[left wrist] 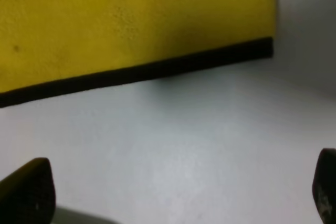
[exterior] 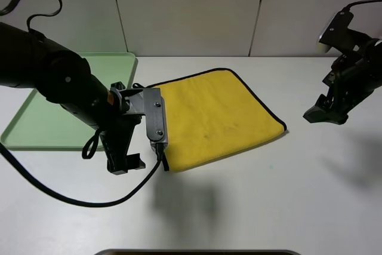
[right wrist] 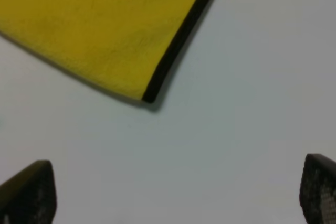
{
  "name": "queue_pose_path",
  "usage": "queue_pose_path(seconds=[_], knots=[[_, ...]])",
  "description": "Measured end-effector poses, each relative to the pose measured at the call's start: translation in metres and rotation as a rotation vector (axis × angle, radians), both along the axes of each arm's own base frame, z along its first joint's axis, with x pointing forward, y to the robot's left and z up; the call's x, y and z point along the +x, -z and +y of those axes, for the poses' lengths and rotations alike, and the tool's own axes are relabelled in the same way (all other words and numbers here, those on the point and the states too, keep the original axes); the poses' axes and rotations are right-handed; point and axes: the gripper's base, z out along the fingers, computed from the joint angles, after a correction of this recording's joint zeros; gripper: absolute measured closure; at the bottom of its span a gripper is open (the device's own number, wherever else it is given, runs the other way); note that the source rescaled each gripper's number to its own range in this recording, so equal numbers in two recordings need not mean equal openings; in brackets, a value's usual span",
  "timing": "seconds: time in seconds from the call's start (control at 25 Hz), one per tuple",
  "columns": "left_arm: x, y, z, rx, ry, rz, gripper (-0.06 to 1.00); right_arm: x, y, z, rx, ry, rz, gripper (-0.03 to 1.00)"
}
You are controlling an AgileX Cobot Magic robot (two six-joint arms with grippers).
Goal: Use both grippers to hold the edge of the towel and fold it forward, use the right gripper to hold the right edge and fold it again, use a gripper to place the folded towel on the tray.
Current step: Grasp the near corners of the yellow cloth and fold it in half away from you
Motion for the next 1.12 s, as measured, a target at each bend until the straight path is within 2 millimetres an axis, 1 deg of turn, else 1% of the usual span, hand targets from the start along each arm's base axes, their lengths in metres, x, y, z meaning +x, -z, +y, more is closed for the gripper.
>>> queue_pose_path(seconds=[0.12,0.32,0.56,0.72,0.8,0.92,1.04,1.12], knots=[[0.003,0.0,-0.002,-0.016,-0.001,-0.019,-0.04,0.004,0.009,-0.001,-0.009,0.002,0.013,-0.03],[0.002,-0.001,-0.004,-0.019,0.007,-0.023,-0.04,0.011,0.02,-0.001,-0.024,-0.003,0.015,-0.03],[-0.012,-0.001,-0.02,-0.021,0.076,-0.022,-0.04,0.012,0.028,0.0,-0.046,-0.053,0.034,-0.03],[-0.021,-0.001,-0.032,-0.038,0.124,-0.04,-0.04,0.013,0.033,0.012,-0.077,-0.161,0.026,-0.03],[-0.021,0.003,-0.034,-0.036,0.13,-0.038,-0.04,0.014,0.035,0.021,-0.09,-0.207,0.013,-0.03],[-0.021,0.018,-0.035,-0.002,0.131,-0.001,-0.04,0.015,0.04,0.032,-0.101,-0.245,-0.005,-0.03],[-0.02,0.031,-0.035,0.025,0.127,0.031,-0.04,0.018,0.044,0.033,-0.11,-0.253,-0.013,-0.03],[-0.02,0.035,-0.035,0.031,0.12,0.042,-0.04,0.019,0.046,0.033,-0.121,-0.258,-0.017,-0.03]])
